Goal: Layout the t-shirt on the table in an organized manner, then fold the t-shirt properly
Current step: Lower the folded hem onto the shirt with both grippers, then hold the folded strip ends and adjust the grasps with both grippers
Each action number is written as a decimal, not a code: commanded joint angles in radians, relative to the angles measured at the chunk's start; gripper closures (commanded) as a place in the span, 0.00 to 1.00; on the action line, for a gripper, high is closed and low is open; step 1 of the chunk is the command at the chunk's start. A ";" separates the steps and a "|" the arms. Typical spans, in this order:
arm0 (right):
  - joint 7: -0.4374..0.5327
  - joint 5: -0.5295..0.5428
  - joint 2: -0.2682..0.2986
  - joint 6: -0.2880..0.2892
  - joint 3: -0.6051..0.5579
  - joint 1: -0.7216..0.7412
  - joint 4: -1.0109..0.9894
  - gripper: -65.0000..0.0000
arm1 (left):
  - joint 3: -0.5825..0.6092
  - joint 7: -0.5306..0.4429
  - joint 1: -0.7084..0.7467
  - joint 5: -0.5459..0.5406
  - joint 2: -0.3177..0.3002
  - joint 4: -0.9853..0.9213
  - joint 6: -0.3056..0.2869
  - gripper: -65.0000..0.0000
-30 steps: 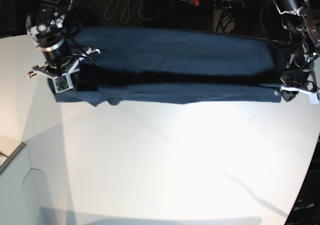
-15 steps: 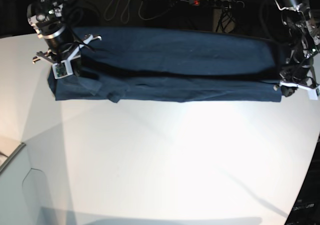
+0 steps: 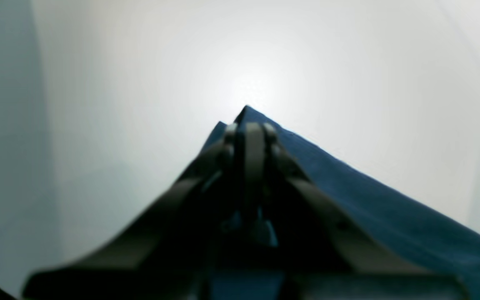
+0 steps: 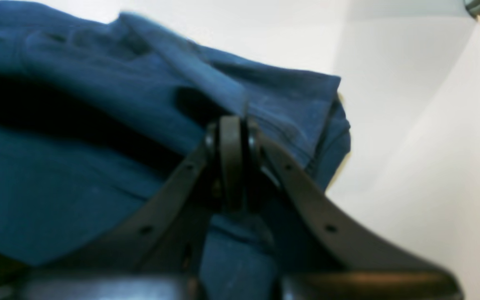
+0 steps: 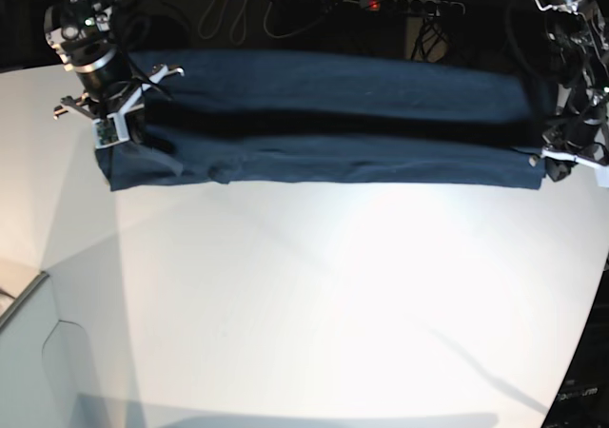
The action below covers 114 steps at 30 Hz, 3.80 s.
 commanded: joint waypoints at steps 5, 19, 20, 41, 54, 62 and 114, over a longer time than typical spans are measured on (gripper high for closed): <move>0.026 0.012 0.001 0.006 -0.003 -0.015 -0.002 1.00 | -0.003 -0.020 -0.010 -0.008 -0.017 0.013 -0.002 1.00; 0.050 0.010 -0.020 0.090 0.002 -0.060 0.004 1.00 | 0.003 -0.028 -0.022 -0.008 -0.017 -0.080 -0.002 1.00; 0.050 0.009 -0.030 0.090 0.002 -0.067 0.024 1.00 | 0.003 -0.028 -0.022 -0.008 -0.017 -0.080 -0.002 1.00; 0.052 0.009 -0.036 0.090 -0.003 -0.107 0.004 1.00 | 0.003 -0.028 -0.036 -0.008 -0.018 -0.082 -0.002 1.00; 0.052 0.007 -0.004 0.090 0.000 -0.084 -0.105 1.00 | 0.003 -0.028 -0.030 -0.008 -0.022 -0.083 -0.002 1.00; 0.046 0.007 -0.002 0.090 0.003 -0.067 -0.145 0.93 | -0.003 -0.028 -0.025 -0.007 -0.022 -0.083 -0.002 1.00; 0.046 0.004 -0.093 0.090 0.104 0.108 -0.269 0.48 | -0.005 -0.019 0.039 -0.007 -0.022 -0.083 0.006 0.51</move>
